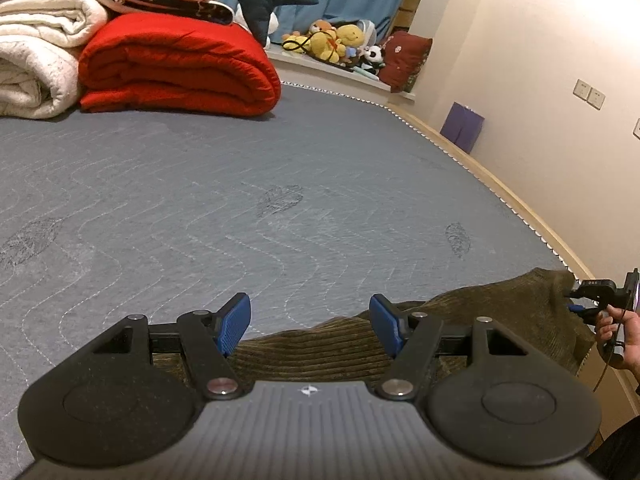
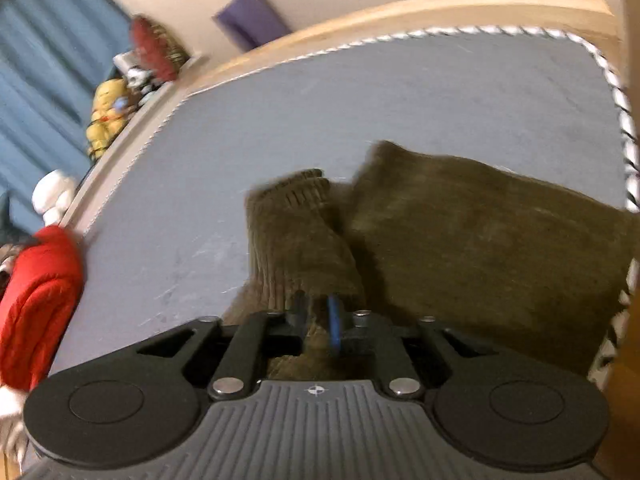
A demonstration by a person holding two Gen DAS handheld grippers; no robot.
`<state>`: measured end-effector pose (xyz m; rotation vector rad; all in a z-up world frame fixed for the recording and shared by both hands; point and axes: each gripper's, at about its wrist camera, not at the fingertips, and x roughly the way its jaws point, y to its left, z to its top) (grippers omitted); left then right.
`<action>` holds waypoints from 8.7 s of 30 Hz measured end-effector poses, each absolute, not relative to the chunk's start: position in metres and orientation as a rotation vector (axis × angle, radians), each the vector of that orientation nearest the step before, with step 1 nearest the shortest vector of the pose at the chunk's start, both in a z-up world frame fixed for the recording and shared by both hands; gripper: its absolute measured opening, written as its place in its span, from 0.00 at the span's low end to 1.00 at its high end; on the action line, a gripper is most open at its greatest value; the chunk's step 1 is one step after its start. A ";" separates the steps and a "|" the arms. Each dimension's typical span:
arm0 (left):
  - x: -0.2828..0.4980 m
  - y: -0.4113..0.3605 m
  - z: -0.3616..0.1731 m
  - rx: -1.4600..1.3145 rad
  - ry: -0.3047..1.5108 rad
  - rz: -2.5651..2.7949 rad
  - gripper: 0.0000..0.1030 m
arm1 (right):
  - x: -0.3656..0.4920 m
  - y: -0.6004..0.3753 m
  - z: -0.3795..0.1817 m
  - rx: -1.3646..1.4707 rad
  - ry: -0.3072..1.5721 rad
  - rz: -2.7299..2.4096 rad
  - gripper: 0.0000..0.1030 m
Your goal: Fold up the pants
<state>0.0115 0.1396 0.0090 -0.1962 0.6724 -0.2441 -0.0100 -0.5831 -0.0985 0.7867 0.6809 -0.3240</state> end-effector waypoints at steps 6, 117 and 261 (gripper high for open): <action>0.014 0.129 0.008 -0.173 0.682 -0.267 0.69 | -0.009 -0.585 -0.097 0.820 0.682 -0.391 0.50; 0.027 0.047 -0.038 0.074 0.810 -0.434 0.75 | 0.027 -0.585 -0.091 0.559 0.780 -0.592 0.52; -0.006 0.039 -0.026 0.259 0.774 -0.339 0.65 | -0.087 -0.410 0.080 0.120 0.503 -0.322 0.20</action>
